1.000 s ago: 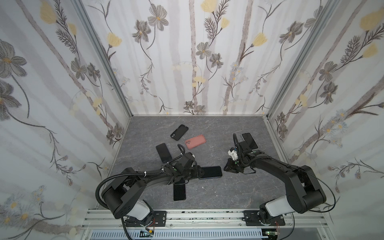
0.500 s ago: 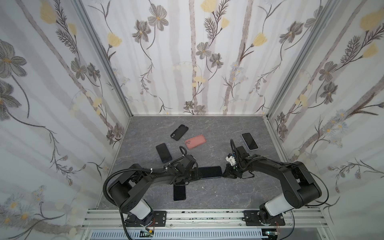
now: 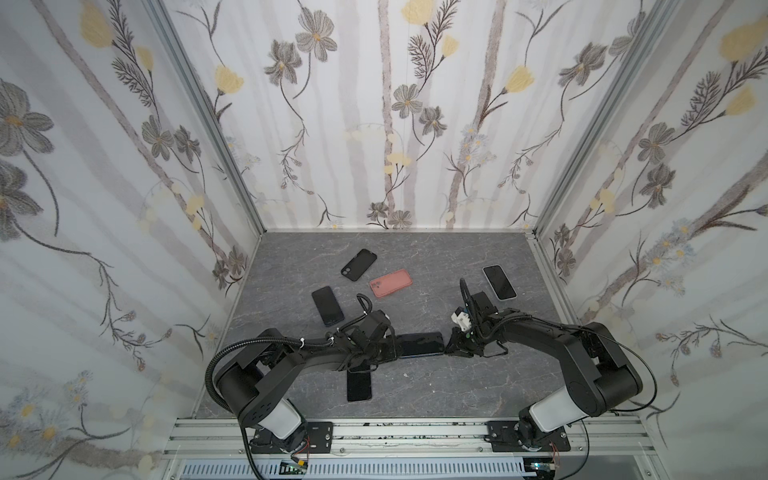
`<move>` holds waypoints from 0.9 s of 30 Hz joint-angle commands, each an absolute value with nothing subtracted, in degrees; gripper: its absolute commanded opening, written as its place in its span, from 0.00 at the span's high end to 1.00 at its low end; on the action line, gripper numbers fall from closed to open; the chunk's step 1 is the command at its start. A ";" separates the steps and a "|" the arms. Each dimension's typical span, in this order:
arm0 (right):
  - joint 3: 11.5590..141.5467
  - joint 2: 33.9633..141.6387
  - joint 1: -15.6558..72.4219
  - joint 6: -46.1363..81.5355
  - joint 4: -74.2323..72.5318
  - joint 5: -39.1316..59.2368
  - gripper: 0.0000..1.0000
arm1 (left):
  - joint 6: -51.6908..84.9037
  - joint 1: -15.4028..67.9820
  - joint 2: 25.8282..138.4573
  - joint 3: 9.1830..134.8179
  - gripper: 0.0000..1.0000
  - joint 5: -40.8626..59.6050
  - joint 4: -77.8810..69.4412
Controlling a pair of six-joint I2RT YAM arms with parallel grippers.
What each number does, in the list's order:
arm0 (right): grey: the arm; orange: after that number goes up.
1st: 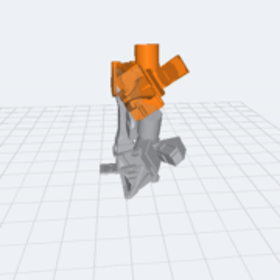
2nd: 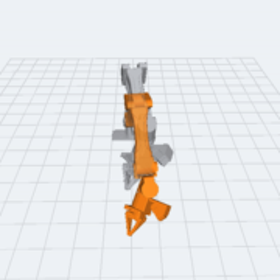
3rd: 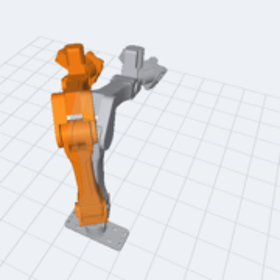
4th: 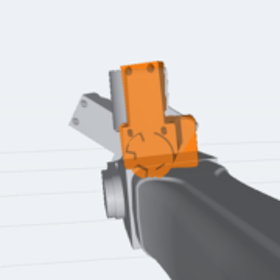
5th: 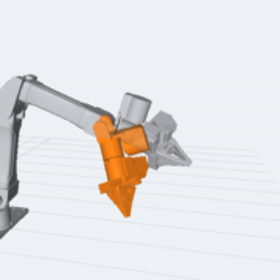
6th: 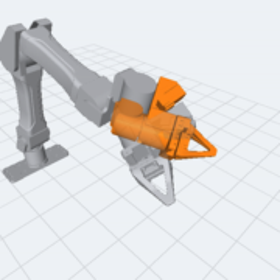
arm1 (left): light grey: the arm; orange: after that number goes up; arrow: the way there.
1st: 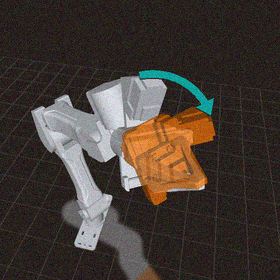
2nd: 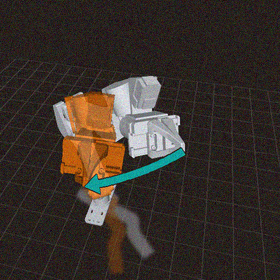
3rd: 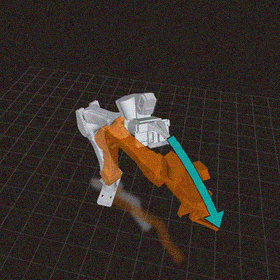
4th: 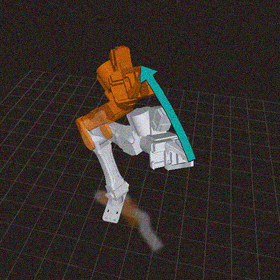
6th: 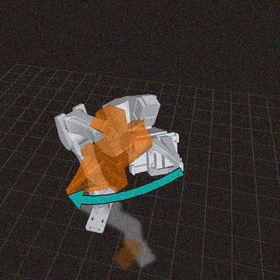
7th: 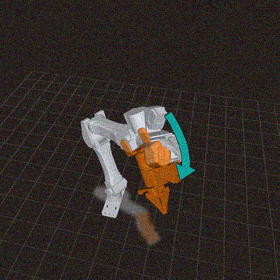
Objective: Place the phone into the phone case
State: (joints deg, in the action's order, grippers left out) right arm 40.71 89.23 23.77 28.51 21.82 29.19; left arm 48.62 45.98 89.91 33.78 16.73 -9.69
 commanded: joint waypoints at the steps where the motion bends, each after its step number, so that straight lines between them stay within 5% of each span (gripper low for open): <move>1: 40.59 89.52 24.18 28.43 20.86 29.12 0.79 | 47.90 46.46 91.29 33.11 0.80 13.81 -6.75; 27: 45.96 86.41 23.32 23.74 29.51 26.71 0.73 | 47.46 46.54 90.26 34.15 0.77 12.13 -5.63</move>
State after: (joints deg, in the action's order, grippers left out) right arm 45.87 86.98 23.24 24.75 28.88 25.15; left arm 48.01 46.52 90.08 34.06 14.72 -11.09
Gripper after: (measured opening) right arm 0.272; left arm 0.234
